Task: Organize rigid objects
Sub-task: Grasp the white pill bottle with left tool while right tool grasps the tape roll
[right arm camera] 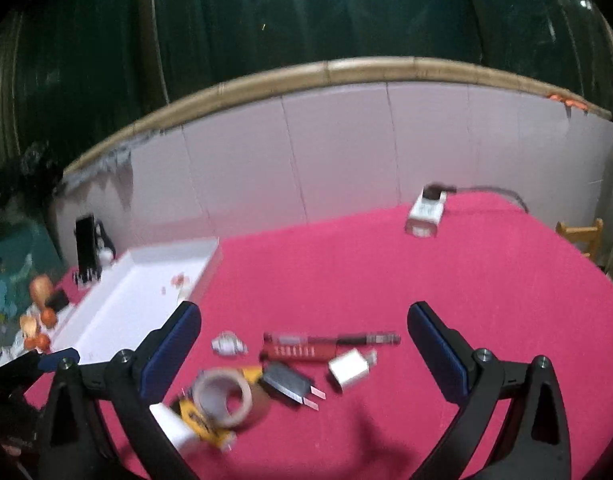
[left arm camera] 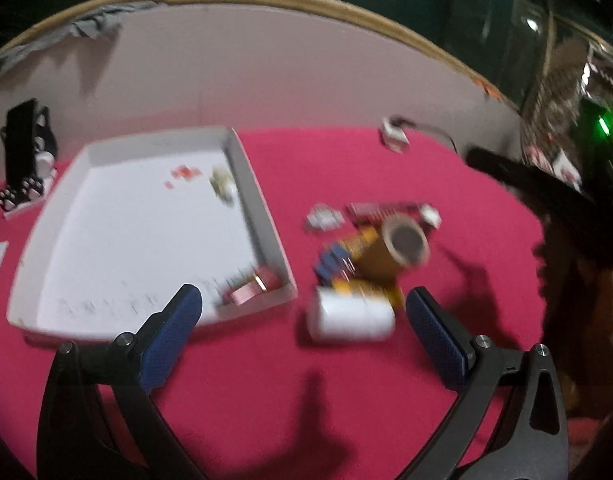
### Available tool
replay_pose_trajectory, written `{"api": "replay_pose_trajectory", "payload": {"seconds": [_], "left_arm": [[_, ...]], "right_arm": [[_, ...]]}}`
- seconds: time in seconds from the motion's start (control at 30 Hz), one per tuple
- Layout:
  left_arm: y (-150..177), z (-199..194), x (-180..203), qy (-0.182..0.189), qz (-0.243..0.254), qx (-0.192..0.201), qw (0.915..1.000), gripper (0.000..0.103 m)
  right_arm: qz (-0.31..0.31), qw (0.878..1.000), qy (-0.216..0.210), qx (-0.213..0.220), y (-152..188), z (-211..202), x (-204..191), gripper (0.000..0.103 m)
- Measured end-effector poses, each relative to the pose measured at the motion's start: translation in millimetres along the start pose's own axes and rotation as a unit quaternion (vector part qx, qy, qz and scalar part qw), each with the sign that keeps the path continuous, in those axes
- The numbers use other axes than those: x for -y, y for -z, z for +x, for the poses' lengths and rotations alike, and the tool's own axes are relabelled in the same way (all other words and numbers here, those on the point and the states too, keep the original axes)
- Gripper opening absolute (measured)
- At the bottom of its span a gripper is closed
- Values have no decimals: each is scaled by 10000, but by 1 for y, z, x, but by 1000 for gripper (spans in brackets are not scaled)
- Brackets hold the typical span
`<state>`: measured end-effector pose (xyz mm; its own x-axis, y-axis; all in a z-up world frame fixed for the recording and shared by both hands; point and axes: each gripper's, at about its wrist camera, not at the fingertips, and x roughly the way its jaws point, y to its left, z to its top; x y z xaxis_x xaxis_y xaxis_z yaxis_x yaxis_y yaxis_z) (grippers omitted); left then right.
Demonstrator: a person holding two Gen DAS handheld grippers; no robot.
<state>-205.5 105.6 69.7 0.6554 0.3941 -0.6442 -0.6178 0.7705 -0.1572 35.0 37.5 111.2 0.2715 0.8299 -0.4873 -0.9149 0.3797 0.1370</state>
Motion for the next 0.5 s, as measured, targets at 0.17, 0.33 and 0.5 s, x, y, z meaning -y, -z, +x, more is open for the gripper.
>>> {"api": "replay_pose_trajectory", "payload": {"seconds": [0.17, 0.33, 0.5], "left_arm": [[18, 26, 28, -1, 475, -475, 9977, 103], [14, 45, 38, -173, 658, -638, 9956, 103], [13, 73, 37, -232, 617, -908, 9937, 102]], "right_arm": [[7, 9998, -63, -189, 10, 2, 5, 103], [87, 9998, -50, -156, 11, -1, 10, 103], [127, 9996, -112, -234, 14, 0, 13, 103]]}}
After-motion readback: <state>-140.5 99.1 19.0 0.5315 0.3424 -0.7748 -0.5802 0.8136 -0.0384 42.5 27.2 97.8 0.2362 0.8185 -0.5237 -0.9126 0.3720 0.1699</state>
